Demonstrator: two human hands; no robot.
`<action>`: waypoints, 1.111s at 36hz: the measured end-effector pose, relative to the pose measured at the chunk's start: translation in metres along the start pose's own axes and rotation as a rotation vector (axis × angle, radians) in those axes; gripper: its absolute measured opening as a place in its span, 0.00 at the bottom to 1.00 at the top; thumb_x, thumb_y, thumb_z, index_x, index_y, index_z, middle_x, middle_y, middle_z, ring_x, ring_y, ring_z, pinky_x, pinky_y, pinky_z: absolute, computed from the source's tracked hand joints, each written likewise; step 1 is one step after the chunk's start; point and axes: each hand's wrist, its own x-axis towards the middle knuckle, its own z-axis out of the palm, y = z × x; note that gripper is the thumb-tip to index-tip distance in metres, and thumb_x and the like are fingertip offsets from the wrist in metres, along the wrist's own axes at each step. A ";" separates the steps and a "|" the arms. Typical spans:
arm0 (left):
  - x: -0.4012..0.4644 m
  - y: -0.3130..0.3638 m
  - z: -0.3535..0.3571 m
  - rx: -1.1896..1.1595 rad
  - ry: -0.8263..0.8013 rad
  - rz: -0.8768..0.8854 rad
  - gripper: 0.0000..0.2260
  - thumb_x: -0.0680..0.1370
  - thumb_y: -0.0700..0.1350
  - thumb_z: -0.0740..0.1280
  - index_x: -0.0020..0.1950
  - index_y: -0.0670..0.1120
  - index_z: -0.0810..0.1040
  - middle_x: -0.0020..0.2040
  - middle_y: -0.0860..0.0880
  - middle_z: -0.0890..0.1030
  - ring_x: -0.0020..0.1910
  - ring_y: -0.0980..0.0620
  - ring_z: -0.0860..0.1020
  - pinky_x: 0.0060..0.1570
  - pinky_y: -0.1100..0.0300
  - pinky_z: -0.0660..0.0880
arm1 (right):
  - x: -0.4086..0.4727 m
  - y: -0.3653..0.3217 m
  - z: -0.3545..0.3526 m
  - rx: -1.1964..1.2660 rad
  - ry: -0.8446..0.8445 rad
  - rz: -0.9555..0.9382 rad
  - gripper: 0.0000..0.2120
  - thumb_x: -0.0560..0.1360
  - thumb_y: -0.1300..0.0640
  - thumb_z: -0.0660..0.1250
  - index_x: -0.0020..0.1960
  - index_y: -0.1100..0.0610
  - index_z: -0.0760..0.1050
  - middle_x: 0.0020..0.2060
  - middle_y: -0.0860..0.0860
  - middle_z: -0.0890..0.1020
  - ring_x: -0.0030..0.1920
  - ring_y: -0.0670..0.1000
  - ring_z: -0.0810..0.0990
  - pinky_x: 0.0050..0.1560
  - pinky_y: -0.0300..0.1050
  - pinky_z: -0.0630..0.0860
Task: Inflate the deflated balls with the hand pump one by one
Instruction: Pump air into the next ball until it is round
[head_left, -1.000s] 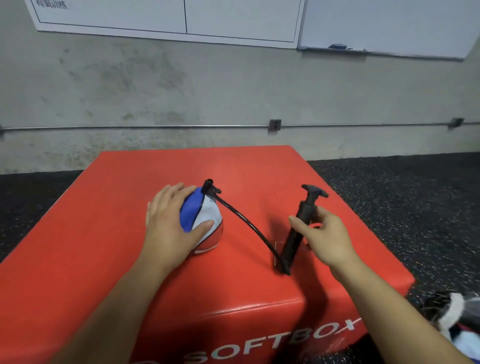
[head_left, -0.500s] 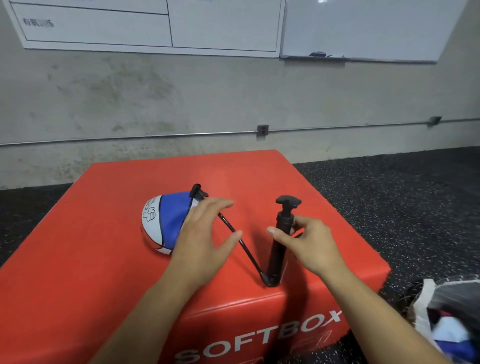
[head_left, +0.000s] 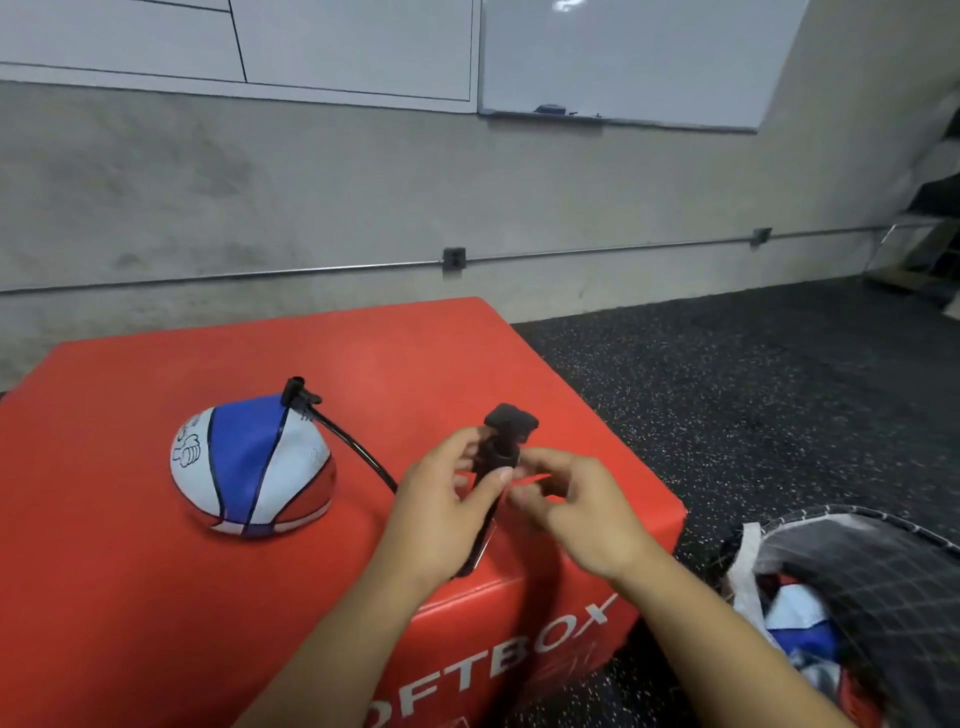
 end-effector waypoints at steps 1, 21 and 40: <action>0.001 -0.001 0.003 -0.002 -0.007 0.001 0.17 0.79 0.41 0.74 0.63 0.57 0.80 0.55 0.61 0.86 0.56 0.61 0.83 0.57 0.57 0.79 | 0.001 -0.002 -0.007 -0.020 0.074 -0.023 0.15 0.79 0.65 0.71 0.58 0.47 0.83 0.47 0.40 0.85 0.43 0.46 0.83 0.47 0.51 0.80; 0.015 -0.008 0.027 0.060 -0.103 0.096 0.22 0.76 0.37 0.76 0.63 0.60 0.79 0.54 0.68 0.82 0.54 0.60 0.82 0.55 0.67 0.77 | 0.005 -0.026 -0.054 -0.194 0.215 -0.315 0.14 0.82 0.59 0.70 0.66 0.50 0.82 0.60 0.43 0.85 0.64 0.47 0.82 0.61 0.50 0.79; 0.008 -0.012 0.023 0.061 -0.122 0.073 0.22 0.77 0.39 0.75 0.67 0.60 0.79 0.57 0.60 0.84 0.60 0.59 0.81 0.64 0.54 0.78 | -0.002 -0.061 -0.067 -0.091 0.523 -0.416 0.14 0.84 0.62 0.65 0.66 0.49 0.80 0.65 0.47 0.83 0.68 0.45 0.80 0.70 0.51 0.76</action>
